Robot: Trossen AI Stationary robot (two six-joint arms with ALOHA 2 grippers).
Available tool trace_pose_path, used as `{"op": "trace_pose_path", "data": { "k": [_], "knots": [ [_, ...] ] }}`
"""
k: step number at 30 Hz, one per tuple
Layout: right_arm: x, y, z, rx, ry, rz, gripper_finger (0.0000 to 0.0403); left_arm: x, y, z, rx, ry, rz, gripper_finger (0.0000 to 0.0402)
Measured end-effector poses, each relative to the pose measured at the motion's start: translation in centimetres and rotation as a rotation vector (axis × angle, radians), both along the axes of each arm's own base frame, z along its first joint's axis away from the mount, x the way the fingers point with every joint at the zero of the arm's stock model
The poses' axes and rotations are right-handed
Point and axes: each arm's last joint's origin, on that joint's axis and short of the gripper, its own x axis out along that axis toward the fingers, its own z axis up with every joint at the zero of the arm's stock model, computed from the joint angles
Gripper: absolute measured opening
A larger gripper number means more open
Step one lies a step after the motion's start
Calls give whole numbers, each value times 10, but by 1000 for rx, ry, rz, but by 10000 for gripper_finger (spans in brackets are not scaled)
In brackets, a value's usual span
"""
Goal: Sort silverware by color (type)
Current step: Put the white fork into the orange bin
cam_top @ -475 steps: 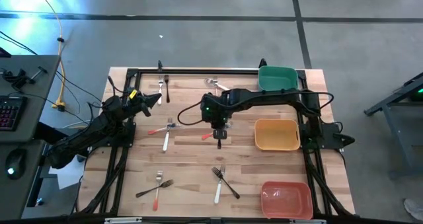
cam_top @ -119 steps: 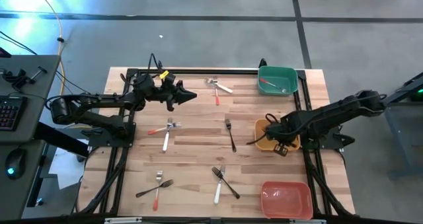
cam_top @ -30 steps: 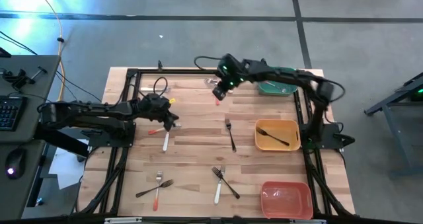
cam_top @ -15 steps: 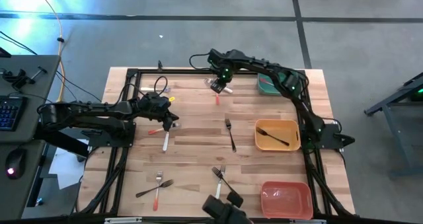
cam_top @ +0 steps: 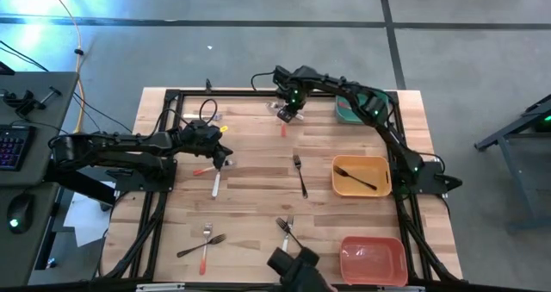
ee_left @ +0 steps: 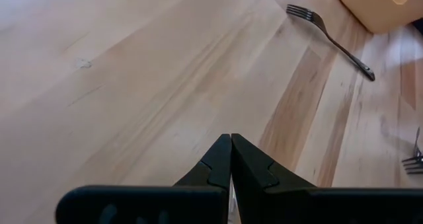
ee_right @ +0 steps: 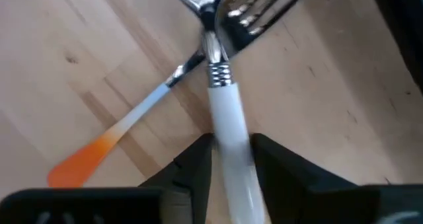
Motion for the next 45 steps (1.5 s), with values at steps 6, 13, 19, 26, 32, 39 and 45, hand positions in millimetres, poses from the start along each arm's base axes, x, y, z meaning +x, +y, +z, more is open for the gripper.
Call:
{"op": "trace_pose_path", "data": {
  "k": [6, 13, 19, 26, 32, 39, 45],
  "knots": [
    [-5, -4, 0, 25, 12, -8, 49, 0, 0, 0, -13, -2, 11, 0],
    [-9, -1, 0, 127, -6, -7, 14, 0, 0, 0, -6, -1, 4, 0],
    [-9, 16, 16, 187, 23, -51, 18, 0, 0, 0, -8, -4, -13, 0],
    [-1, 60, 80, 155, -64, -75, 18, 1, -2, 0, -5, -17, -98, 0],
    [3, 136, 139, 155, -122, -49, 18, 1, -3, 1, -20, -27, -133, 0],
    [-19, 251, 196, 149, -101, 21, 13, 1, -4, 1, 8, -27, -165, 0],
    [-66, 343, 224, 143, -14, -16, 10, 1, -4, 1, 5, -30, -171, 0]
  ]
}}
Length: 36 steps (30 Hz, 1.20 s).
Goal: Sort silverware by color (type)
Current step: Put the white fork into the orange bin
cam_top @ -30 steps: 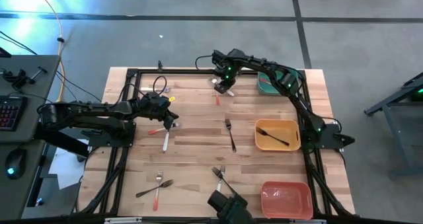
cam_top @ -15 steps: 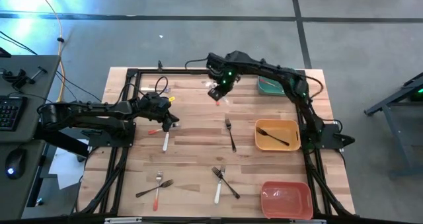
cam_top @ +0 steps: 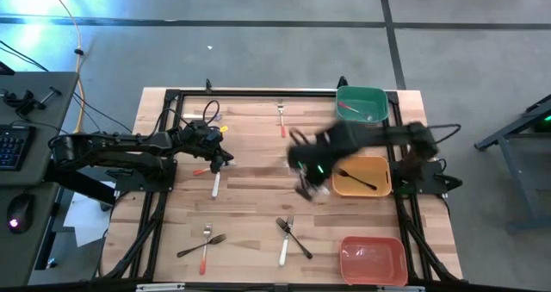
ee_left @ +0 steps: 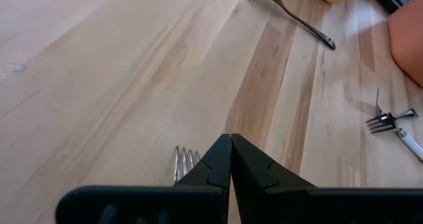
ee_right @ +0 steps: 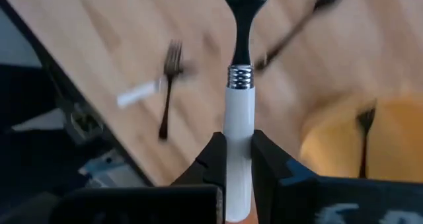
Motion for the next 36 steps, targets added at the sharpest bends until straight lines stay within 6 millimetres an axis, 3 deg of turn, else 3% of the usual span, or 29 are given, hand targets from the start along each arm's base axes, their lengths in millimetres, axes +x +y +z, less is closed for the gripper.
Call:
{"op": "trace_pose_path", "data": {
  "k": [4, 8, 16, 20, 24, 36],
  "knots": [
    [-34, 56, -8, -15, 47, -10, 10, 0, 0, 0, 0, 0, 0, 0],
    [-67, 107, -31, 3, 75, 11, 9, 0, 0, 0, 5, 2, 7, 0],
    [-146, 177, -69, 71, 149, 128, 8, -1, 2, -1, 13, 18, 54, 0],
    [-175, 193, -98, 33, 180, 224, 8, -1, 3, -1, 32, 26, 92, 0],
    [-189, 197, -124, 5, 195, 301, 8, 0, 2, -1, 25, 32, 122, 0],
    [-200, 191, -186, -22, 107, 355, 10, 4, -5, -5, 74, 81, 232, 0]
  ]
}}
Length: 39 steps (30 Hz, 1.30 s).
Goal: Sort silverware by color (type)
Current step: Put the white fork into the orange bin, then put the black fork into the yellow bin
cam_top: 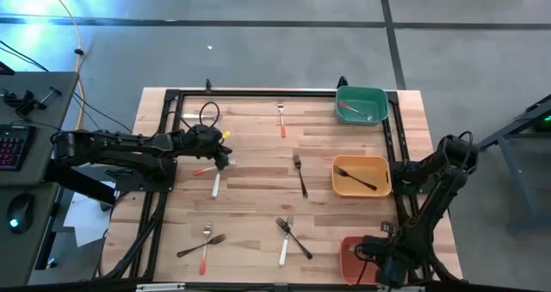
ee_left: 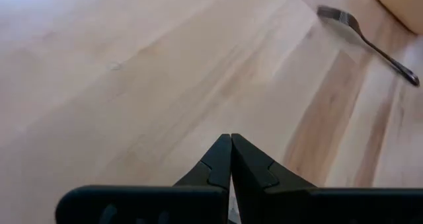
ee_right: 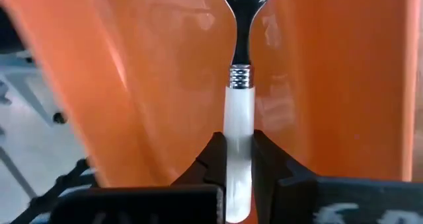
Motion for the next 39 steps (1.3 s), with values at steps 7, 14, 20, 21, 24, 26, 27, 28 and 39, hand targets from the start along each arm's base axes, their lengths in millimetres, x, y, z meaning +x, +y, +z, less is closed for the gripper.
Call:
{"op": "trace_pose_path", "data": {
  "k": [7, 14, 20, 21, 24, 26, 27, 28, 39],
  "knots": [
    [-2, -4, -19, 37, -27, 31, 66, -3, -5, -8, -45, 81, 97, 0],
    [1, 5, -6, 81, -23, 66, 127, 1, -13, -9, -77, 66, 50, 0],
    [8, 12, 33, 50, -25, 63, 106, 12, -30, 1, -60, 45, -69, 0],
    [9, 11, 40, 34, -18, 58, 95, 14, -34, 3, -53, 41, -96, 0],
    [14, 8, 65, -9, -12, 50, 51, 18, -46, 7, -47, 31, -169, 0],
    [20, 4, 81, -35, -41, 39, 19, 20, -55, 10, -50, 30, -215, 0],
    [24, 1, 88, -55, -61, 30, 9, 21, -60, 12, -54, 33, -238, 0],
    [28, -2, 93, -70, -83, 17, 5, 22, -65, 14, -57, 39, -260, 0],
    [125, -53, 110, -182, -546, -83, 3, 27, -112, 54, -11, 174, -520, 0]
  ]
}}
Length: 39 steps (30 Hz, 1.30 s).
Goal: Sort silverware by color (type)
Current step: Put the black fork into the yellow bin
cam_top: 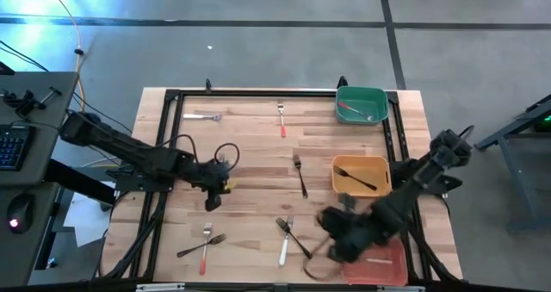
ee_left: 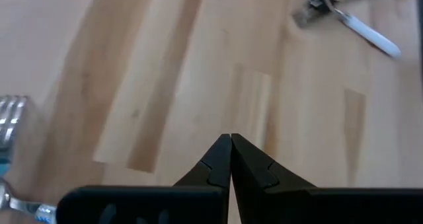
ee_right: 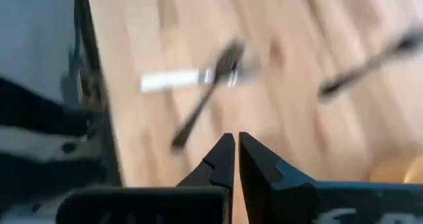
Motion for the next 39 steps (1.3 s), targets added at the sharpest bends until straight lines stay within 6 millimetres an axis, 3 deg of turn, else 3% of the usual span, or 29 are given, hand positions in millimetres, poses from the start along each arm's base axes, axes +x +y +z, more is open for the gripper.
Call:
{"op": "trace_pose_path", "data": {
  "k": [4, 8, 12, 16, 22, 29, 33, 39],
  "knots": [
    [35, -32, -6, -40, -78, 88, 1, -2, -15, 19, -1, 45, -53, 0],
    [59, -66, -38, 18, -142, 243, 0, -9, -29, 30, -36, 108, -37, 0],
    [68, -102, -80, 88, -215, 319, 0, -23, -50, 36, -103, 184, 26, 0],
    [67, -132, -101, 117, -276, 303, 0, -37, -76, 37, -171, 257, 89, 0],
    [66, -157, -98, 47, -337, 342, 0, -46, -122, 28, -215, 378, 173, 0],
    [66, -176, -92, 14, -375, 431, 0, -31, -173, 6, -144, 492, 137, 33],
    [67, -182, -92, 17, -379, 427, 0, -19, -187, -8, -102, 514, 163, 68],
    [67, -181, -92, 14, -383, 446, 0, -10, -189, -31, -77, 595, 238, 110]
  ]
}}
